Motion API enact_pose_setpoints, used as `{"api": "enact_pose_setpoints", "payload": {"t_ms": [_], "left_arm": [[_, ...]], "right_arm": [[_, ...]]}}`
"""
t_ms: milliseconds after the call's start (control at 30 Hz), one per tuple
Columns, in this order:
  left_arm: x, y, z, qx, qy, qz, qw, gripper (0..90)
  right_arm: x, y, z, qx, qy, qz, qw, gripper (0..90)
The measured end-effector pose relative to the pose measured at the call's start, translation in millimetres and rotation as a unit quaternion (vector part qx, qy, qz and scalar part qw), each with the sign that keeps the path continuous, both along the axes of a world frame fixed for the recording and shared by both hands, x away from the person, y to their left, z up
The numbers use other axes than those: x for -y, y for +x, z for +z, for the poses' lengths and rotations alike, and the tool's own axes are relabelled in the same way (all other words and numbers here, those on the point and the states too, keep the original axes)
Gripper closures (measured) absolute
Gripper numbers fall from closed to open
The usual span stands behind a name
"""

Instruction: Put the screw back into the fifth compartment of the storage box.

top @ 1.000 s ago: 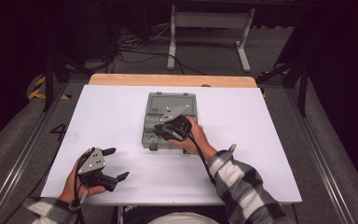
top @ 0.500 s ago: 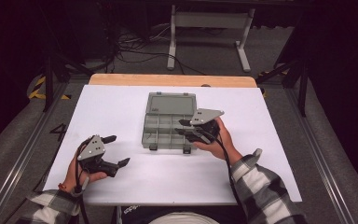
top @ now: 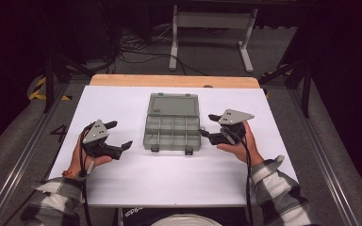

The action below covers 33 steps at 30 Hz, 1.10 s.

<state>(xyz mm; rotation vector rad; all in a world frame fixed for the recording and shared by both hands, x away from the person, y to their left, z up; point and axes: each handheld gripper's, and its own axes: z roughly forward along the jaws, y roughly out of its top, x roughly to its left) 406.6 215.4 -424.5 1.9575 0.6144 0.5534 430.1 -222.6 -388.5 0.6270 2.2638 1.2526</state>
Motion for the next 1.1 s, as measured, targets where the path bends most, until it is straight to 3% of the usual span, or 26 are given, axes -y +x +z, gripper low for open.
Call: {"api": "enact_pose_setpoints", "payload": {"t_ms": [67, 167, 300, 467, 733, 900, 1000, 1100], "left_arm": [[0.0, 3.2, 0.3, -0.002, 0.000, 0.000, 1.0000, 7.4], [0.5, 7.6, 0.6, 0.001, 0.006, 0.002, 1.0000, 7.2], [0.9, 14.4, -0.1, -0.002, 0.006, 0.009, 0.9999, 7.5], [5.6, 20.6, -4.4, -0.012, 0.032, 0.020, 0.9992, 11.7], [6.1, 35.4, -3.1, -0.023, 0.029, 0.041, 0.9985, 12.7], [11.5, 47.0, -1.3, -0.027, 0.041, 0.040, 0.9980, 11.9], [13.9, 52.7, 1.6, -0.022, 0.040, 0.040, 0.9981, 12.1], [15.2, 60.0, 2.8, -0.027, 0.046, 0.045, 0.9975, 12.2]], "right_arm": [[5.9, 3.8, -3.0, 0.002, -0.006, -0.016, 0.9998, 23.9], [13.9, 8.1, -6.5, -0.003, 0.006, -0.027, 0.9996, 18.8], [19.9, 11.4, -8.6, -0.003, 0.005, -0.039, 0.9992, 16.4], [24.0, 17.4, -11.8, -0.006, 0.005, -0.051, 0.9987, 16.7], [26.8, 31.7, -18.3, -0.014, -0.003, -0.075, 0.9971, 18.1], [25.6, 43.3, -10.2, -0.034, 0.016, -0.089, 0.9953, 18.3], [23.0, 51.0, -6.4, -0.026, 0.001, -0.095, 0.9951, 20.6], [21.1, 58.7, -5.7, -0.038, -0.005, -0.100, 0.9942, 20.8]]}}
